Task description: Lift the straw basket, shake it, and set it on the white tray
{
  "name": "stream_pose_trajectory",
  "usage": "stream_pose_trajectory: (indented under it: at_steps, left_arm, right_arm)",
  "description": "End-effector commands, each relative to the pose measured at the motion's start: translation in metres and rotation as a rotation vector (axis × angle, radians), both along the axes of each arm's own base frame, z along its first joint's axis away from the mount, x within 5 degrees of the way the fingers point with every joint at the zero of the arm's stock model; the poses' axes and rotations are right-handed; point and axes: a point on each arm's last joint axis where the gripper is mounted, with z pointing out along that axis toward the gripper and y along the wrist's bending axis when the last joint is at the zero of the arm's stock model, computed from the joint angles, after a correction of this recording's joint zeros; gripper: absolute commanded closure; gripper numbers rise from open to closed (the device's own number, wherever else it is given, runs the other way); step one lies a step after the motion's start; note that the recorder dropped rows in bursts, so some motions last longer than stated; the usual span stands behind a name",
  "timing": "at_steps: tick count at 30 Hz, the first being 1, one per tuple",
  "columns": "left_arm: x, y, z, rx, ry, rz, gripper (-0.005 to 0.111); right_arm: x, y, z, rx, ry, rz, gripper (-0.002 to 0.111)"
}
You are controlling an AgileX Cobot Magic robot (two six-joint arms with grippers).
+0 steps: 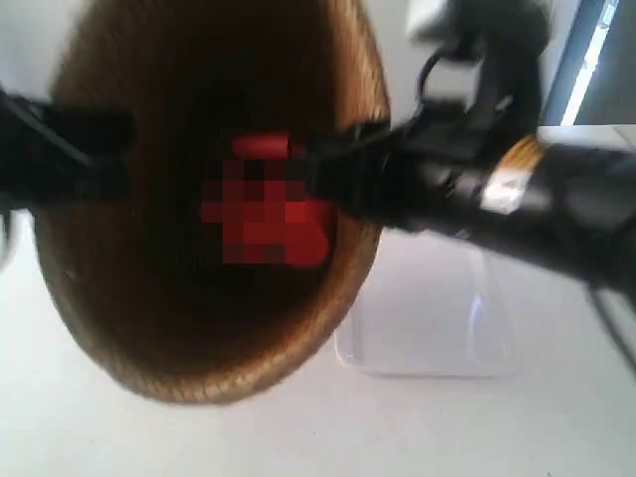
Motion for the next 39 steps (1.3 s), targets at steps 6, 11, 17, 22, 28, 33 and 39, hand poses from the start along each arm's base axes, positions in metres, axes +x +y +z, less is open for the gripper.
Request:
stream_pose_trajectory:
  at_steps: [6, 11, 17, 22, 28, 33, 39]
  left_arm:
    - [0.0, -0.008, 0.003, 0.078, -0.011, -0.056, 0.107]
    - [0.0, -0.008, 0.003, 0.075, -0.009, -0.056, 0.107]
    - [-0.002, -0.01, -0.004, 0.038, 0.094, -0.068, 0.107]
    - [-0.003, -0.011, -0.005, -0.002, 0.133, -0.068, 0.107]
    - [-0.004, -0.011, -0.006, -0.007, 0.144, -0.07, 0.107]
    - [-0.005, -0.011, -0.007, 0.0, 0.16, -0.077, 0.107]
    - [-0.006, -0.011, -0.008, 0.006, 0.174, -0.083, 0.107]
  right_arm:
    - [0.004, 0.014, 0.0, 0.008, -0.02, 0.036, 0.108]
    - [0.003, 0.013, -0.003, -0.016, 0.016, 0.036, 0.108]
    - [-0.003, 0.009, -0.006, -0.048, 0.083, 0.034, 0.108]
    - [-0.005, 0.007, -0.006, 0.004, 0.148, 0.009, 0.108]
    - [-0.007, 0.006, -0.006, -0.006, 0.169, 0.007, 0.108]
    - [-0.01, 0.002, -0.004, -0.01, 0.181, 0.003, 0.108]
    - [-0.012, -0.008, -0.002, -0.03, 0.201, -0.025, 0.108]
